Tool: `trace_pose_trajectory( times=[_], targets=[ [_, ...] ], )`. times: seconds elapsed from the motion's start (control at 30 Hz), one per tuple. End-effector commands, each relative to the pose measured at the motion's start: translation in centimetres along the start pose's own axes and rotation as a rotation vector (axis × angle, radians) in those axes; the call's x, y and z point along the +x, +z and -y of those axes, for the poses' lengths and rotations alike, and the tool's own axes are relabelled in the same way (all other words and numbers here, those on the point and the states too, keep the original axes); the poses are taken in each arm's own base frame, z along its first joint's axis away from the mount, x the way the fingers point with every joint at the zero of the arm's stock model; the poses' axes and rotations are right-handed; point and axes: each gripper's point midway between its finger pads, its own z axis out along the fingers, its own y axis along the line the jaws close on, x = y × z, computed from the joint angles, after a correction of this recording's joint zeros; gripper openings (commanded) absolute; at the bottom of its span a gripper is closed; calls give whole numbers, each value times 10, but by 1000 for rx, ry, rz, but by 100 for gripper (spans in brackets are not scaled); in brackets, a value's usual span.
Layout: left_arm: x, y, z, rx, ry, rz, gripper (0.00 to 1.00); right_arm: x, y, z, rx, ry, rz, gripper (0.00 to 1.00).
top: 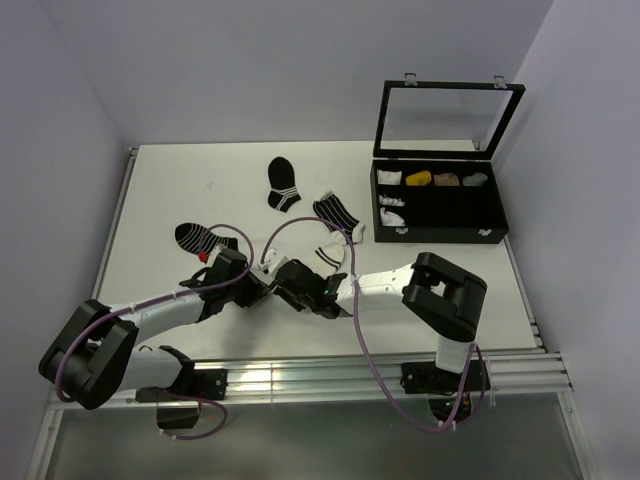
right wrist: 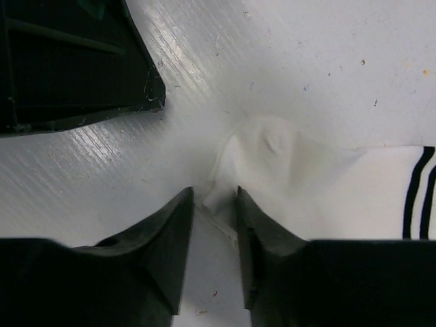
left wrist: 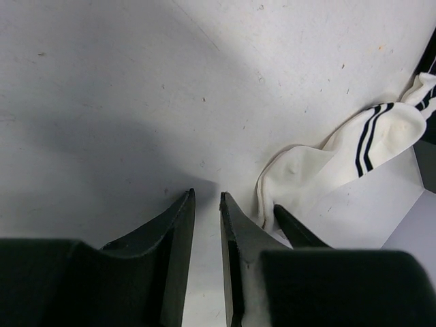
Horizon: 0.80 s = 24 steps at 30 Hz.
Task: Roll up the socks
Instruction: Roll the sock at the center of the board.
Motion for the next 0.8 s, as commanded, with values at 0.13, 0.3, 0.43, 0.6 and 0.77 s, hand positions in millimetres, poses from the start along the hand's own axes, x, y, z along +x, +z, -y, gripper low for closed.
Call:
trace_pose_trajectory(
  times=[0.13,0.3,0.43,0.6,0.77],
  targets=[
    [5,2,-27,-83,4,-12,29,-16,2,2,44,-10,33,19],
    [6,1,-22,-58,9,-23,29,-19,-2,-5,3,13,39,0],
    [5,-3,-16,-19,12,-14,33,-24,-5,-14,-77,56,37,0],
    [4,-8,-13,22,12,-5,41,-32,-13,-18,-244,193,50,0],
    [2,-11,-3,71,32,4,53,-32,-8,-2,-379,350,37,0]
  ],
)
